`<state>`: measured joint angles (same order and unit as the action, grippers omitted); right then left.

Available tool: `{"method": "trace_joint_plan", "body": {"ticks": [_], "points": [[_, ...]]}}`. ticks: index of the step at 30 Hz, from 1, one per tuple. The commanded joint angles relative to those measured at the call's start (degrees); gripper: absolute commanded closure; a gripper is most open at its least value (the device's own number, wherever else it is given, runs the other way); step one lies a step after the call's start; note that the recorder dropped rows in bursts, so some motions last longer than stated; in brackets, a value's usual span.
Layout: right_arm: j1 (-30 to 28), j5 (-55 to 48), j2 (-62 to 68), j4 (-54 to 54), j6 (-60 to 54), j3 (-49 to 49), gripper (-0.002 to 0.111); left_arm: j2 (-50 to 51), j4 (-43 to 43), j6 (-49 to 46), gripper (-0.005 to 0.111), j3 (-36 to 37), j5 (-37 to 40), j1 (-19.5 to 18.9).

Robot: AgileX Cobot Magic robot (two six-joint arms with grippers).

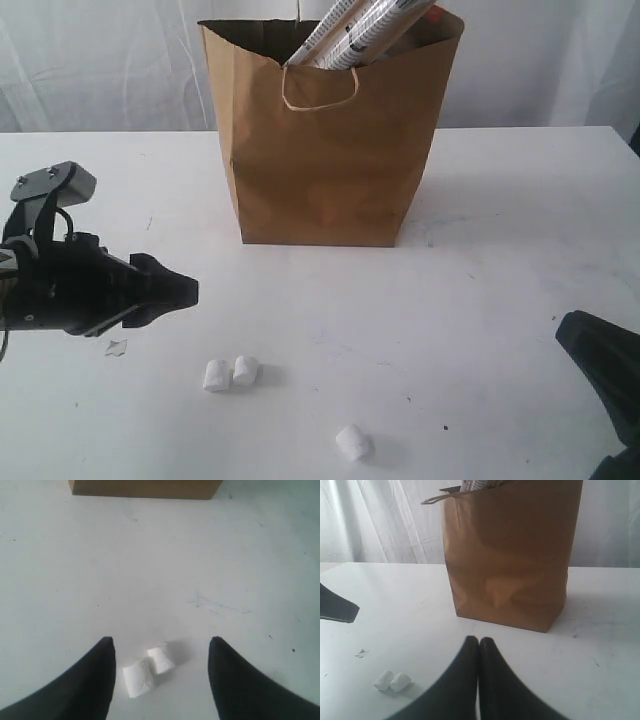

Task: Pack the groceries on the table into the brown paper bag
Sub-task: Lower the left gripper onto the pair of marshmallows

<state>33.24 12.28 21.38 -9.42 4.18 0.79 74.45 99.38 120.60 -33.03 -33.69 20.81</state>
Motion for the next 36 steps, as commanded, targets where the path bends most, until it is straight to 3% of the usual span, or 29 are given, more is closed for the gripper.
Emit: {"method": "trace_joint_plan", "body": {"ticks": [1,9,18,36], "points": [[-0.3,0.2,-0.4,0.0,0.1,-0.3,0.108,2.8,0.6,0.4,0.048,0.2,5.4,1.3],[-0.3,0.2,-0.4,0.0,0.1,-0.3,0.108,13.1,0.1,0.4,0.048,0.2,3.6,1.8],[-0.3,0.2,-0.4,0.0,0.1,-0.3,0.108,14.3,-0.3,0.4,0.048,0.2,6.5,7.4],[-0.3,0.2,-0.4,0.0,0.1,-0.3,0.108,21.4,-1.2,0.4,0.048,-4.6,4.9,7.4]]}}
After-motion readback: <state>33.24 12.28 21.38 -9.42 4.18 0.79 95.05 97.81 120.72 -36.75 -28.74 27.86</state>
